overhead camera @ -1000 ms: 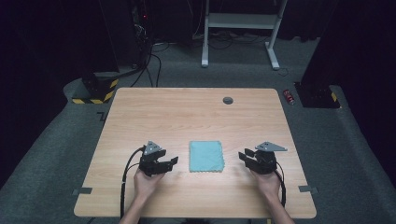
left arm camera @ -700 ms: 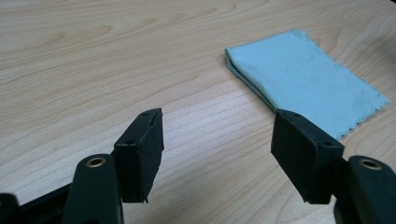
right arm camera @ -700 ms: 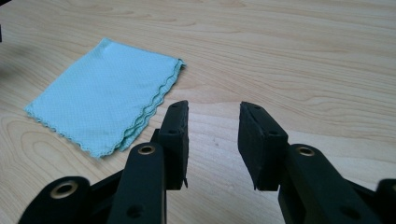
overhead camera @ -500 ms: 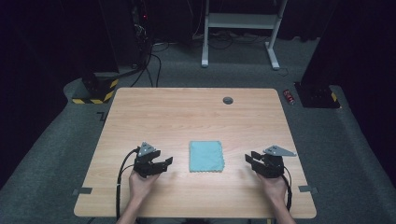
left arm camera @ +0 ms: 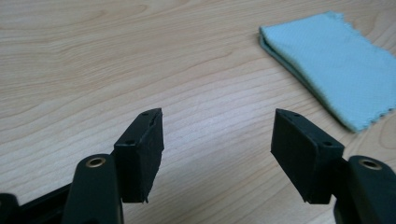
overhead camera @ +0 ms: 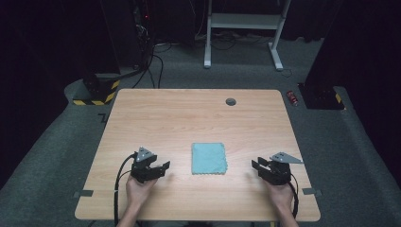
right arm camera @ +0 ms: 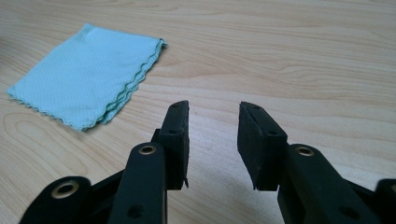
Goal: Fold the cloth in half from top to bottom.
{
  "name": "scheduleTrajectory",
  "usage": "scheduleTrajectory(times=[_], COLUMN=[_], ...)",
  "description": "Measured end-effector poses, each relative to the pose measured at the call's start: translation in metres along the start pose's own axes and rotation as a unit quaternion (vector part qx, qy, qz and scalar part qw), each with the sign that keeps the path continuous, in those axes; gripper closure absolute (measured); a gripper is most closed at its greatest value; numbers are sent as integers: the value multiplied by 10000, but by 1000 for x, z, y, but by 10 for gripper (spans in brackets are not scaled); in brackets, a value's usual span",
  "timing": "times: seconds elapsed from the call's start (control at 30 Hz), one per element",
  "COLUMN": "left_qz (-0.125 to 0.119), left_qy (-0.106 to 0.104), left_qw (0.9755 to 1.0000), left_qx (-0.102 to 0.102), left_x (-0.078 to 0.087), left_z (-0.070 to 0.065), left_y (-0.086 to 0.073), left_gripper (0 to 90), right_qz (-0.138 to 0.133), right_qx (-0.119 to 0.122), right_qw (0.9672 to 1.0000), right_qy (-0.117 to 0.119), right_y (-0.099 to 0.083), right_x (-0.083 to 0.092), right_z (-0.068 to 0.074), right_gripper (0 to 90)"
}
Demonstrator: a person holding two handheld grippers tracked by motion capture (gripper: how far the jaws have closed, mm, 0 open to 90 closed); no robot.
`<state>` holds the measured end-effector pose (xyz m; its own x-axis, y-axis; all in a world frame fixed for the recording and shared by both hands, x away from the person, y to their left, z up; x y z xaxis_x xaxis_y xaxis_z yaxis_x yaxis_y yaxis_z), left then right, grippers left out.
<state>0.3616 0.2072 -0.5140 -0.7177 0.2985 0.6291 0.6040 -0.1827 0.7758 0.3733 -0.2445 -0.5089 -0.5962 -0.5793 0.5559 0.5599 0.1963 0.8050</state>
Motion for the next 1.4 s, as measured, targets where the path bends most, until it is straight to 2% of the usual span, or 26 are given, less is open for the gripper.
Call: scheduleTrajectory(times=[0.2, 0.4, 0.5, 0.7, 0.87, 0.97, 1.23, 1.4], left_qz=[91, 140, 190, 227, 225, 168, 155, 175], left_qy=[128, 190, 316, 428, 588, 648, 697, 701], left_qw=[9999, 9997, 9993, 9988, 9976, 9973, 9971, 9970], left_qx=[-47, 8, -67, -112, -272, -285, -278, -282], left_x=[-2, -5, -7, -10, -11, -11, -10, -10], left_z=[2, 5, 6, 8, 8, 9, 9, 9], left_y=[-6, -10, -12, -14, -14, -16, -17, -17], left_gripper=[348, 348, 347, 347, 345, 345, 337, 316], right_qz=[65, 158, 199, 326, 472, 538, 578, 620], right_qx=[49, 78, 88, 110, 304, 362, 321, 443], right_qw=[9999, 9996, 9993, 9985, 9966, 9958, 9957, 9948], right_qy=[-108, -226, -290, -425, -608, -648, -645, -673], right_y=[-4, -9, -11, -15, -16, -17, -19, -19], right_x=[2, 2, 3, 2, -1, -4, -5, -6], right_z=[-2, -5, -6, -8, -7, -7, -9, -7], right_gripper=[638, 638, 637, 635, 629, 627, 611, 545])
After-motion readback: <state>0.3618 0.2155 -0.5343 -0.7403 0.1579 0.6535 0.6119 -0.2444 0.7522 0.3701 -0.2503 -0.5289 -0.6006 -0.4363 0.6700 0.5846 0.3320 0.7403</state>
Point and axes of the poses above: each handheld gripper's, and its own axes: x roughly backward along the jaws, y roughly out of its top, z roughly to its left, the point moved 1 cm from there along -x, roughly forward along the jaws, and after that the axes turned 7 degrees about y, right-handed, at the moved point
